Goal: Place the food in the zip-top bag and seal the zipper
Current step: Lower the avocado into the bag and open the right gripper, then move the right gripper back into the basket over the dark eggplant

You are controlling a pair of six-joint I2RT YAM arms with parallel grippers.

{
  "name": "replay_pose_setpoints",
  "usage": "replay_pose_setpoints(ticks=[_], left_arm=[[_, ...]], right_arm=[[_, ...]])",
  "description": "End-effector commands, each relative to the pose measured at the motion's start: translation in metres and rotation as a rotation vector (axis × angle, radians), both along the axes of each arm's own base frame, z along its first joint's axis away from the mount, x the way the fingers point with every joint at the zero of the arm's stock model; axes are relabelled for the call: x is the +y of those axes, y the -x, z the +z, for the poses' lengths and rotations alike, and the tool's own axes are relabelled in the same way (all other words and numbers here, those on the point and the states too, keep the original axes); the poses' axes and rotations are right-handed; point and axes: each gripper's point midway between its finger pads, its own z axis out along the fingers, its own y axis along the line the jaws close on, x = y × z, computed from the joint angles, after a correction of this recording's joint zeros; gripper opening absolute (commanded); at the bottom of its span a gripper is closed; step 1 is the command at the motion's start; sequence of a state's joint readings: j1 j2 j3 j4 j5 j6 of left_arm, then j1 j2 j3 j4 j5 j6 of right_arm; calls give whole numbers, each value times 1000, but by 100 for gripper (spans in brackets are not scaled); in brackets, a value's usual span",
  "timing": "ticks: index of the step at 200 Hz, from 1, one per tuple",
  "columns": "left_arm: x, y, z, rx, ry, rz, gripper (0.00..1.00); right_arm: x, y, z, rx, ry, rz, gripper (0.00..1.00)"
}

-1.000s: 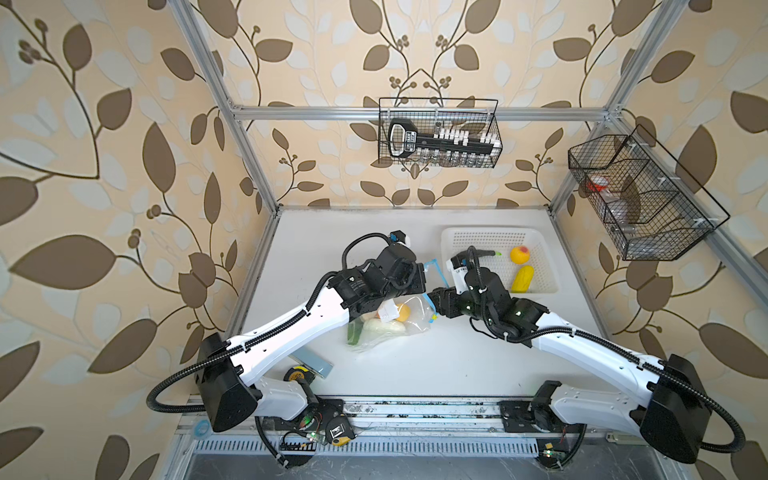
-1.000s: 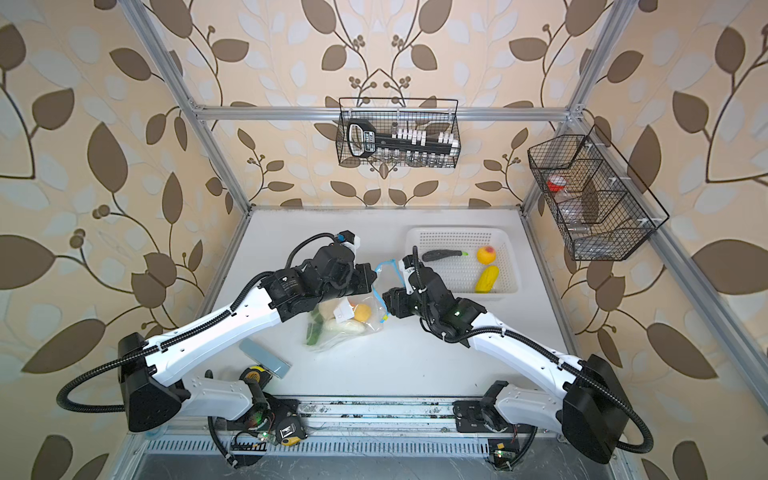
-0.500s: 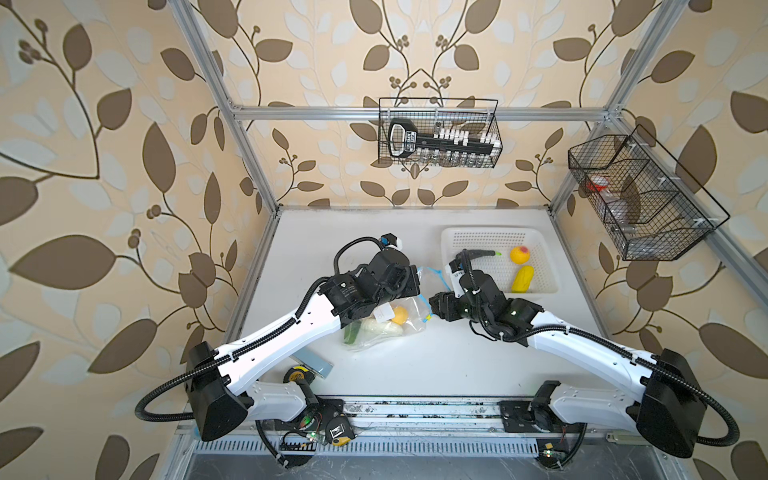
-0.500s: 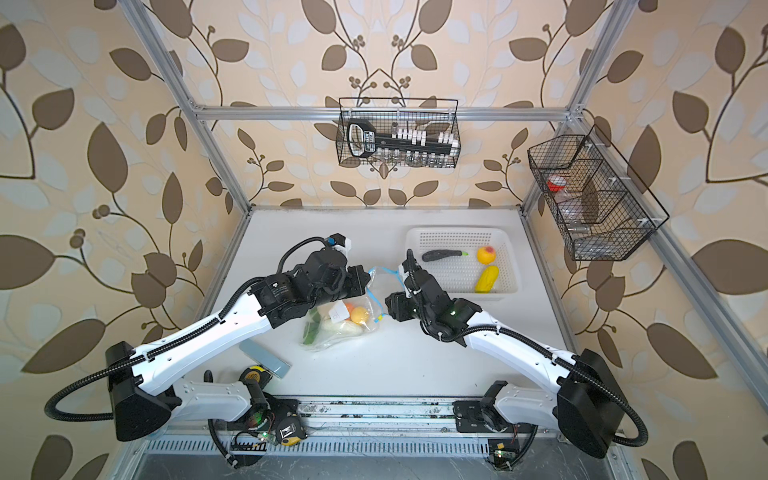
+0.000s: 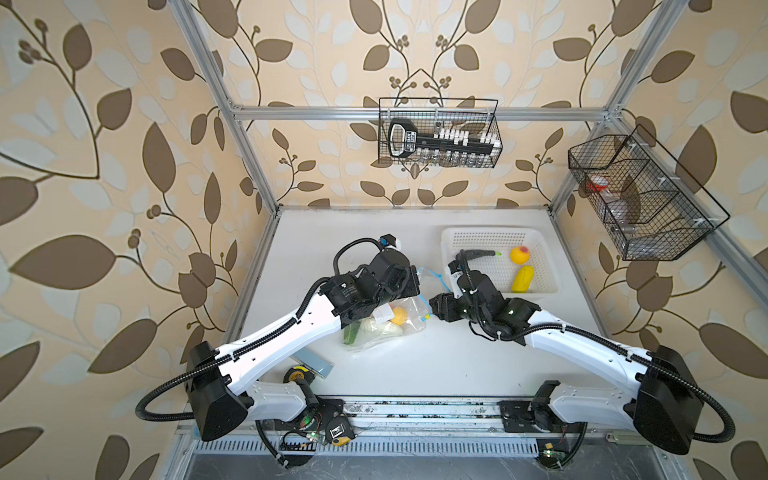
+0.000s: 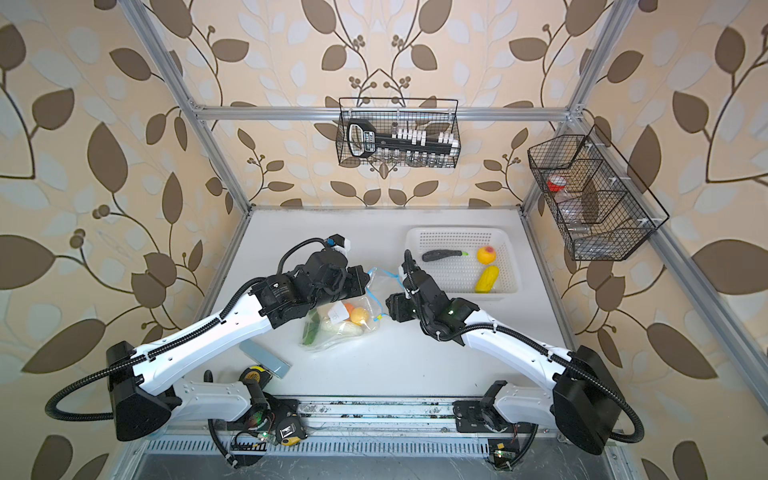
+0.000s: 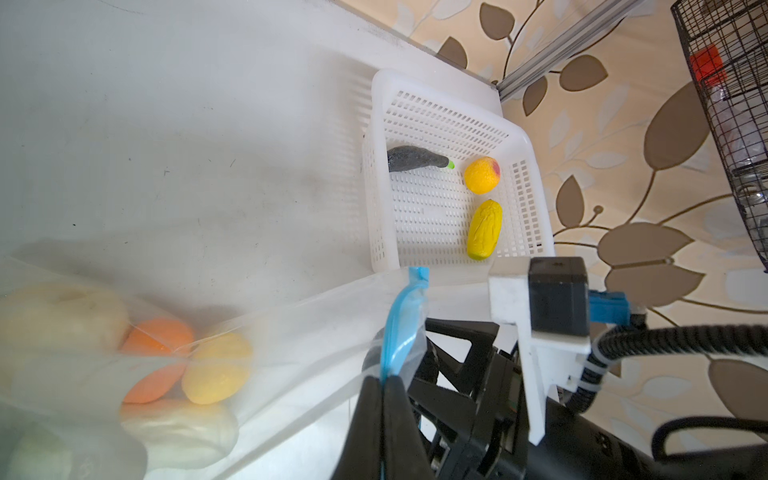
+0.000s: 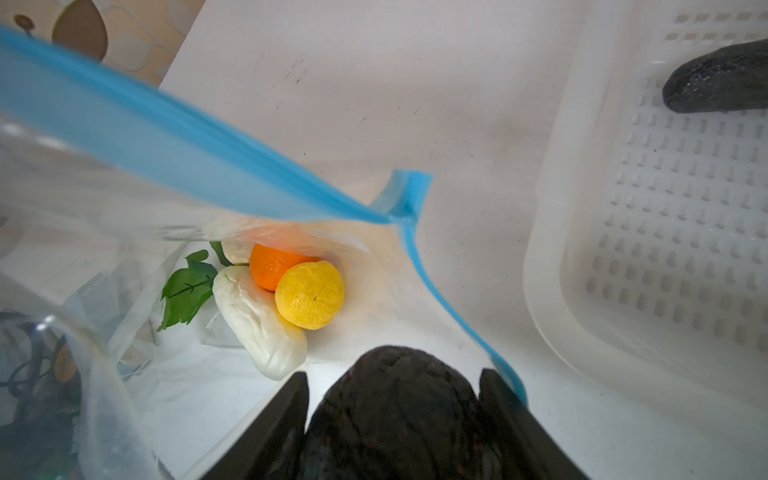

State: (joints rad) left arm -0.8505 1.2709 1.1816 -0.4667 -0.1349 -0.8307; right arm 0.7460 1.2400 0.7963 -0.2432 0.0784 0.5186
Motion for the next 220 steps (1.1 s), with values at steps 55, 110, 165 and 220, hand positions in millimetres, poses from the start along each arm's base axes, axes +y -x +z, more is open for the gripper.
replay_pose_setpoints(ticks=[55,110,165,220], left_arm=[[-2,-6,11,-29,12,16,0],[-4,-6,11,-28,14,9,0],[-6,-6,10,-21,16,3,0],[-4,-3,11,-28,9,-7,0]], right_arm=[[0,-1,6,-16,19,9,70],[2,-2,11,-23,16,12,71],[-1,-2,24,-41,3,9,69],[-19,-13,47,-91,-28,-54,67]])
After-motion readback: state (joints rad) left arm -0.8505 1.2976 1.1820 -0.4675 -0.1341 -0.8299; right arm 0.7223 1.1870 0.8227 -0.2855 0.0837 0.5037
